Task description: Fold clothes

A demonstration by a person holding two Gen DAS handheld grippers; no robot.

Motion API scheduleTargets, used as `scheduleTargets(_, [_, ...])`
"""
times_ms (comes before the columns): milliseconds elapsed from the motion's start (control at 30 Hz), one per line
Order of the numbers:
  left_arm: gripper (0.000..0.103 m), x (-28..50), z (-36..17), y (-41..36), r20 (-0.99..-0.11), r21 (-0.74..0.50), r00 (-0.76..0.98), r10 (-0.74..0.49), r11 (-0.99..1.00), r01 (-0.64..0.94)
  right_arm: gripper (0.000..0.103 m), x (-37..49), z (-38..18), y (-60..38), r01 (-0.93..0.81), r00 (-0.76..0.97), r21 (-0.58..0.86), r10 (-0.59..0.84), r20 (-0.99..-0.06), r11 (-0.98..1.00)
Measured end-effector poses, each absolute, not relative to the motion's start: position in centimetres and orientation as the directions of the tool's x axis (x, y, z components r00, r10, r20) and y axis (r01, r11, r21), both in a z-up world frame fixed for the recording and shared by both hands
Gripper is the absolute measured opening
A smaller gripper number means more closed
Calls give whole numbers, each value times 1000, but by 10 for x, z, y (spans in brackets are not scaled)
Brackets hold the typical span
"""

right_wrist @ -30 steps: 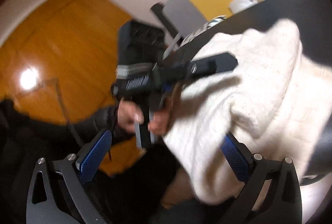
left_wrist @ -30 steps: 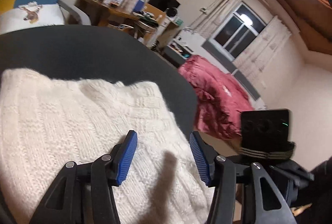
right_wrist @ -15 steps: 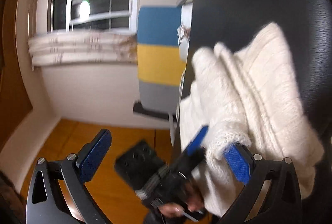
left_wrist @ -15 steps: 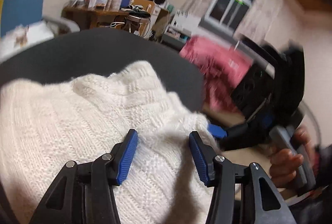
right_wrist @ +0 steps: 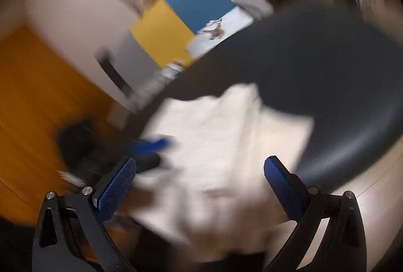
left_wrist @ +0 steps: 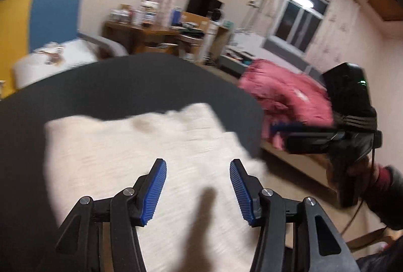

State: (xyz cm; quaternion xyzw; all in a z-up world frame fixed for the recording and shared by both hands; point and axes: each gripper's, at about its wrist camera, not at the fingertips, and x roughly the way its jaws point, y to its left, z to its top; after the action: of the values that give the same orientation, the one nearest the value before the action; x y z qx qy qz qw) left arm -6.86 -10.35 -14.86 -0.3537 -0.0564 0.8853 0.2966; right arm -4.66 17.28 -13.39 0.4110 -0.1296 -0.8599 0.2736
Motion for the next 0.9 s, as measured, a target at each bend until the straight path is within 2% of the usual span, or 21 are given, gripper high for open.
scheduleTargets(100, [53,-60,-163,-105,-647,-260,-575,501,-854,-451,103,-47,-137,145,467,-589,71,-370,-719,-881])
scheduleTargets(167, [55,-54,-174,-90,-669,-146,-606,430,-876,-460,103,-49,-147,133,498,-586,2,-338,-736,-867])
scheduleTargets(200, [58,-52,-176,-84,-668,-118,-617,417,-877,-466,103,-49,-156,131,503,-578,-31,-309,-755,-864])
scheduleTargets(300, [59,-48,-176,-73,-672,-56,-632,385,-878,-475,103,-51,-184,124,521,-554,-129,-220,-803,-844])
scheduleTargets(400, [58,-58,-163,-73,-665,-99,-615,423,-867,-489,103,-50,-188,150,496,-540,-41,-271,-797,-867])
scheduleTargets(533, [58,-61,-146,-68,-615,-60,-653,442,-852,-520,103,-53,-180,161,509,-503,32,-328,-800,-860])
scheduleTargets(700, [58,-66,-165,-70,-619,-144,-643,451,-870,-472,103,-79,-127,169,550,-545,122,-466,-697,-826])
scheduleTargets(800, [59,-61,-178,-68,-616,-175,-645,453,-876,-449,103,-113,-126,162,541,-585,57,-424,-691,-839])
scheduleTargets(900, [60,-53,-185,-60,-612,-130,-669,421,-889,-440,103,-145,-161,146,515,-546,-99,-236,-804,-852])
